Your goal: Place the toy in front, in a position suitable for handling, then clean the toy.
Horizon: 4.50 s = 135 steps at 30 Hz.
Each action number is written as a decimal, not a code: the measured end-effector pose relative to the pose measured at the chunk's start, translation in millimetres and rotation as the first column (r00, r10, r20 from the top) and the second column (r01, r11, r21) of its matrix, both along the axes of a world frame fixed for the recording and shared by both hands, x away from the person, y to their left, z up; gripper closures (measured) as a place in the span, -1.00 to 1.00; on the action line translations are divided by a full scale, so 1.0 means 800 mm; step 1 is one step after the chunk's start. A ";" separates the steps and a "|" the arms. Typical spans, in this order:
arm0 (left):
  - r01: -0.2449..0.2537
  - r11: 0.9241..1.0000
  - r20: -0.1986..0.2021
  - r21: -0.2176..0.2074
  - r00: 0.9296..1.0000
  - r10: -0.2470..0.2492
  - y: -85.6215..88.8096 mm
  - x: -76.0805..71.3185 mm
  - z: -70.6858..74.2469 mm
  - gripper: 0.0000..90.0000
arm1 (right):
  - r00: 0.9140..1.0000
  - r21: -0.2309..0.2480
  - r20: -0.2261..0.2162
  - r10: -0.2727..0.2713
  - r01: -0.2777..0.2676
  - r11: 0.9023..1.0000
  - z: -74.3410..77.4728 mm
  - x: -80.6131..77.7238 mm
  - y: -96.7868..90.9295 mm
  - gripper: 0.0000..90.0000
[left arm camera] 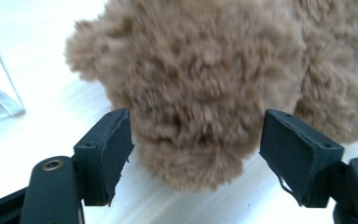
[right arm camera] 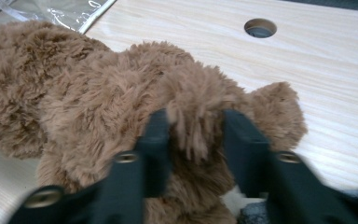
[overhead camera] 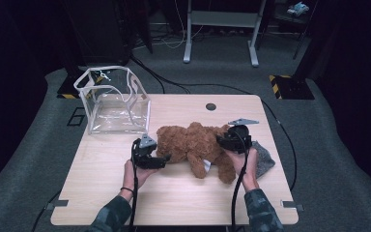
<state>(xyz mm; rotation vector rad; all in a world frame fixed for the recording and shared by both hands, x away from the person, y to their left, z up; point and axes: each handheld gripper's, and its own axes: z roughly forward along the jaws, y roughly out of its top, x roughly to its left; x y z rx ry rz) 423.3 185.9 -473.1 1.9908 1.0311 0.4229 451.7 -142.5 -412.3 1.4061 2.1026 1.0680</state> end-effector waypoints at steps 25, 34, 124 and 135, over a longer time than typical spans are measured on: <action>0.015 0.999 0.006 -0.048 1.000 -0.015 0.005 -0.009 -0.025 0.37 | 0.969 -0.143 -0.125 -0.214 0.195 0.970 -0.083 -0.041 -0.112 -0.58; 0.007 0.998 0.012 -0.060 1.000 -0.006 0.008 -0.011 -0.027 0.61 | 0.956 -0.190 -0.173 -0.238 0.205 0.960 -0.107 -0.028 -0.101 -0.53; -0.020 0.989 0.001 -0.146 1.000 0.021 0.019 -0.006 -0.033 0.86 | 0.963 -0.132 -0.071 0.259 -0.267 0.955 0.014 0.007 0.211 0.73; -0.015 0.990 -0.004 -0.143 1.000 0.015 0.020 -0.007 -0.033 0.87 | 0.966 -0.132 -0.065 0.251 -0.258 0.957 0.013 0.004 0.203 0.73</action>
